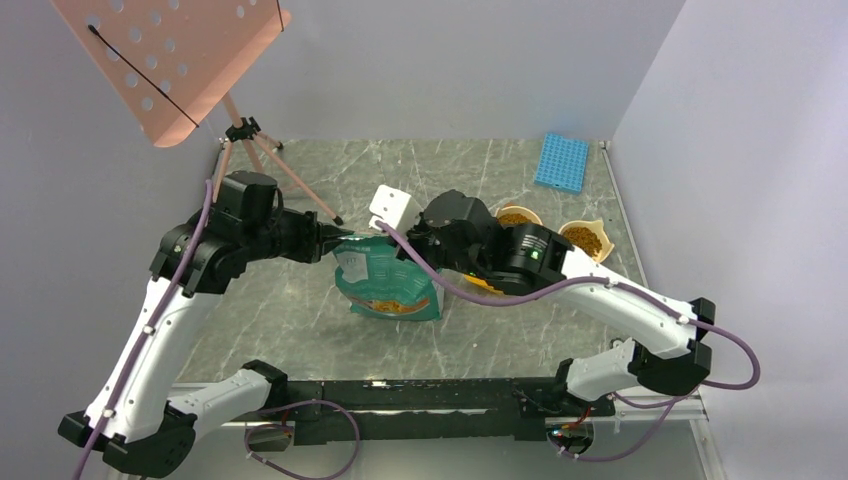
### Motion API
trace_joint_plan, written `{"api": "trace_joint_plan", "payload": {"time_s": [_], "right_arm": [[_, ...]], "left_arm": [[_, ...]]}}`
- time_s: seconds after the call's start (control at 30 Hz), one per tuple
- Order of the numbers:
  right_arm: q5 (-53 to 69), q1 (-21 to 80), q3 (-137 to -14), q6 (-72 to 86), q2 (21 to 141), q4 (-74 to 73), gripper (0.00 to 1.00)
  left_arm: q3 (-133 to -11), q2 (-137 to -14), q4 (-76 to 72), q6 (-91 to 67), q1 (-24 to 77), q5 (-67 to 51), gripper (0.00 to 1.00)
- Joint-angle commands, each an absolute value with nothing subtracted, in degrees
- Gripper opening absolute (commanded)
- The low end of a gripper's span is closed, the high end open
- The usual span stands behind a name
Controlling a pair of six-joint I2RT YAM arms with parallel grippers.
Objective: Serve the pet food
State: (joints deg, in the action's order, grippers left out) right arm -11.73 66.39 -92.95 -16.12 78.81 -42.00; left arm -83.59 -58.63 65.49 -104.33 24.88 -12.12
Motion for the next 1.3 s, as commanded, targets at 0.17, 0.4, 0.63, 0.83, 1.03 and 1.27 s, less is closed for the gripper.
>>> {"api": "trace_joint_plan", "payload": {"time_s": [0.17, 0.4, 0.63, 0.83, 1.03, 1.27], "right_arm": [[-20.3, 62.5, -90.7, -17.5, 69.5, -51.7, 0.00], [-19.6, 61.1, -90.0, -17.1, 67.7, -52.8, 0.00], [-21.4, 61.1, -88.5, -15.1, 65.8, -51.1, 0.02], [-22.1, 61.0, -88.5, -15.0, 65.1, -50.8, 0.02], [-19.2, 60.6, -88.9, -16.9, 65.4, -53.3, 0.00], [-17.9, 60.6, -88.0, -14.3, 64.9, -51.2, 0.00]], "left_arm": [[-87.7, -56.6, 68.2, -104.3, 22.6, -3.7, 0.00], [-87.6, -56.7, 68.1, -104.4, 22.6, -3.8, 0.00], [-87.4, -57.0, 67.7, -104.5, 22.6, -3.9, 0.00], [-87.5, -57.3, 67.7, -104.5, 22.6, -3.9, 0.00], [-87.7, -57.4, 67.8, -104.8, 22.6, -3.5, 0.00], [-86.4, -56.6, 65.4, -105.1, 22.6, -2.8, 0.00]]}}
